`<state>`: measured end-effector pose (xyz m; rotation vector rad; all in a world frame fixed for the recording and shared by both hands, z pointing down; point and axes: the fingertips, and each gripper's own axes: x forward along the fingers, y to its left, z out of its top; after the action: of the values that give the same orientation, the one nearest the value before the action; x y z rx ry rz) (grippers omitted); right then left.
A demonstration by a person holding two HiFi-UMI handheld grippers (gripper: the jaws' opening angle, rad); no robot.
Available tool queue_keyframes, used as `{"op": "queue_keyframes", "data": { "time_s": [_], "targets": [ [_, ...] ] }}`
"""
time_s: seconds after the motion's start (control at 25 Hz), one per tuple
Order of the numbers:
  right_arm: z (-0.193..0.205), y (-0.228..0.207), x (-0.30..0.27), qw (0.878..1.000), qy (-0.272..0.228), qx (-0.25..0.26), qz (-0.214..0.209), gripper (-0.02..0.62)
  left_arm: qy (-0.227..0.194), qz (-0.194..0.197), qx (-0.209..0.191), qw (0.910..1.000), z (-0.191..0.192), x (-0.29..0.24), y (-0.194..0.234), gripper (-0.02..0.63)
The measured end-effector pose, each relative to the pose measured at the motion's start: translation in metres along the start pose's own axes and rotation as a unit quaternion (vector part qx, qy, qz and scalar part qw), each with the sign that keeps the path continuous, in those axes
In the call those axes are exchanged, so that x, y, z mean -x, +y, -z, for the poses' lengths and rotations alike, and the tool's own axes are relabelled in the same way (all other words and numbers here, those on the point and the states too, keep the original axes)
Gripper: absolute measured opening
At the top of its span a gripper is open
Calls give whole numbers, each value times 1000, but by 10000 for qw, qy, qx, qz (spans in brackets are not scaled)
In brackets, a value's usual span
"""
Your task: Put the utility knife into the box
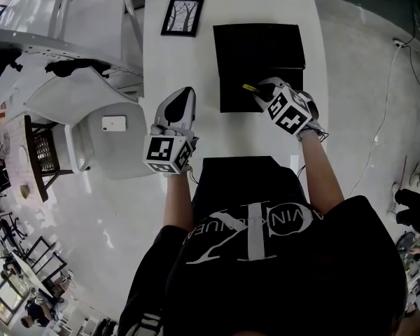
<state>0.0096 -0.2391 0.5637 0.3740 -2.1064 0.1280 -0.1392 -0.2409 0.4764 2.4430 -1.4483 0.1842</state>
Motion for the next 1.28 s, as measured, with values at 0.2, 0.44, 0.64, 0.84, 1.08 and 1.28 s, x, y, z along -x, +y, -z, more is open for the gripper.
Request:
{"op": "queue_keyframes", "data": {
  "time_s": [0.2, 0.44, 0.64, 0.84, 1.08, 1.28],
  "targets": [
    [-2, 1, -8, 9999, 102, 67, -54, 61, 15, -103, 76, 9999, 4, 8, 7, 12],
    [-4, 3, -13, 9997, 196, 123, -115, 61, -19, -161, 152, 9998, 5, 14, 9, 12],
    [-4, 6, -18, 9995, 245, 149, -151, 61, -5, -208, 200, 9996, 9, 19, 11, 12],
    [-4, 9, -22, 9994, 283, 130, -163, 61, 5, -212, 219, 9995, 11, 24, 13, 12],
    [-3, 11, -23, 9991, 356, 159, -169, 61, -11, -183, 248, 9995, 12, 25, 12, 12],
    [0, 12, -22, 9992, 363, 60, -161, 61, -28, -134, 232, 9996, 12, 26, 9, 12]
  ]
}}
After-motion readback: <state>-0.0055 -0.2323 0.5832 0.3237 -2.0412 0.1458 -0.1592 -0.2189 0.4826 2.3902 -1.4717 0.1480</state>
